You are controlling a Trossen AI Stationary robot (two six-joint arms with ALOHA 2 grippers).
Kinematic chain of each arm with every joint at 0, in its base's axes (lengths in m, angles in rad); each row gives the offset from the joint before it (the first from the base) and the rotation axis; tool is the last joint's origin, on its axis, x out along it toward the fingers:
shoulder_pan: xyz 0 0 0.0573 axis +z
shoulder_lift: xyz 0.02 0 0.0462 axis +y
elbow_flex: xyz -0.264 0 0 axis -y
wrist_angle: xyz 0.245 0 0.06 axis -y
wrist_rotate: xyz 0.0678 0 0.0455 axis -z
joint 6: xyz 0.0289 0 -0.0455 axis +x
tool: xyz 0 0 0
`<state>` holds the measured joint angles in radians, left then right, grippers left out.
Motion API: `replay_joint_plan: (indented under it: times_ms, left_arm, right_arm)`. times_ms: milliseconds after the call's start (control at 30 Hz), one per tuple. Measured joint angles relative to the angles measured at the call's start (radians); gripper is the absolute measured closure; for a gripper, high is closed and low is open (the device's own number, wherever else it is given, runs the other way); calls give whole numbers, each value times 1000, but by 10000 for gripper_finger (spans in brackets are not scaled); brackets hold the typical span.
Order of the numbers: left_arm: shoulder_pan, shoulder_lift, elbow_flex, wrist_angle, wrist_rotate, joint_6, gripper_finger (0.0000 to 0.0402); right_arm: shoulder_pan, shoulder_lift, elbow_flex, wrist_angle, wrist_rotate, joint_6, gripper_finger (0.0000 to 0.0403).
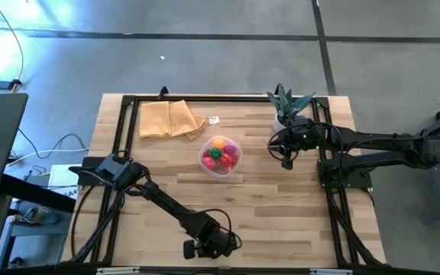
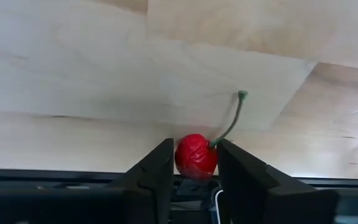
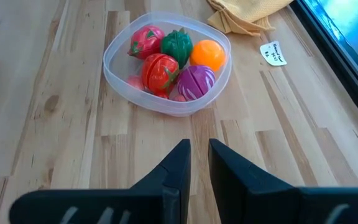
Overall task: Pick and placing Produce into tupperware
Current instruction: Put the cherry into the transparent bin
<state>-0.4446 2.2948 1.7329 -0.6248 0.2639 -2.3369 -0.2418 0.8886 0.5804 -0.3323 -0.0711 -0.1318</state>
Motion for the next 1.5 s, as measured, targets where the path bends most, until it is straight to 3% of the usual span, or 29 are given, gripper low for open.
replay_joint_plan:
  times_ms: [333,1200,1500]
  left_arm:
    - [0,0,0,-3,-13,26,324]
    - [0,-9,2,-33,-42,64,323]
    - [0,-16,149,-298,-124,121,323]
  right_arm:
    - [0,0,0,0,0,0,357]
    - [0,0,0,0,0,0,357]
    - [0,0,0,0,0,0,357]
